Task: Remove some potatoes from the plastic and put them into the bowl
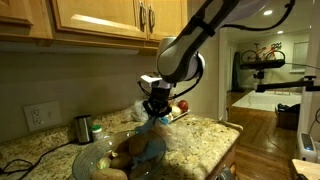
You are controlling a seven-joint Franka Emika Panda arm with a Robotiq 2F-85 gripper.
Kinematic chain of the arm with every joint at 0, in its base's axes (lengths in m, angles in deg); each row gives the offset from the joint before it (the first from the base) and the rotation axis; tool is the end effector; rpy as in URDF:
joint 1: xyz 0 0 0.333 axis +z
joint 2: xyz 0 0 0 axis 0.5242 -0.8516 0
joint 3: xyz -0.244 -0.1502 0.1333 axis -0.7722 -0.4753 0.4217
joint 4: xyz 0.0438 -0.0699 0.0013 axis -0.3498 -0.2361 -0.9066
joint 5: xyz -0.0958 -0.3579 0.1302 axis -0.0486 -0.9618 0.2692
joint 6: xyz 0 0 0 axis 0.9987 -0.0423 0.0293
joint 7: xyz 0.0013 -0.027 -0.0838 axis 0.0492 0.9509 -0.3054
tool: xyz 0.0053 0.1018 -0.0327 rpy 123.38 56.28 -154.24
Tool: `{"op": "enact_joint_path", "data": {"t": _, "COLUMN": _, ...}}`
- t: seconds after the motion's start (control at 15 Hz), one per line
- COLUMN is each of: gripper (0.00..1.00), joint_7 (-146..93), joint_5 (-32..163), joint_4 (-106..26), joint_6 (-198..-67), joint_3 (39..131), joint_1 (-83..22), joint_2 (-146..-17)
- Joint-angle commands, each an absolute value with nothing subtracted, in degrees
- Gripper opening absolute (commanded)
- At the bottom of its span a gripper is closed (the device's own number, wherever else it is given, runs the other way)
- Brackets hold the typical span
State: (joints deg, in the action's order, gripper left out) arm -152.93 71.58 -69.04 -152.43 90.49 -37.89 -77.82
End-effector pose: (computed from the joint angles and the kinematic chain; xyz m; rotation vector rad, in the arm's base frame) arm 0.5999 -0.0524 0.3436 1.5275 2.3815 0.2728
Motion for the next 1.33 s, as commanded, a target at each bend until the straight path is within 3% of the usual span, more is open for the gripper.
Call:
{"op": "enact_joint_path", "data": {"t": 0.0, "gripper": 0.01, "joint_7": -151.13, "joint_5": 68.58, "joint_4": -69.65, "joint_6": -153.97, "joint_3": 89.25, "joint_1": -38.31, "joint_2": -76.58}}
{"op": "enact_joint_path", "data": {"t": 1.27, "gripper": 0.01, "joint_7": -135.40, "joint_5": 49.47, "joint_4": -64.55, "joint_6": -154.46, "joint_3": 78.90, "joint_1": -40.05, "joint_2": -78.29}}
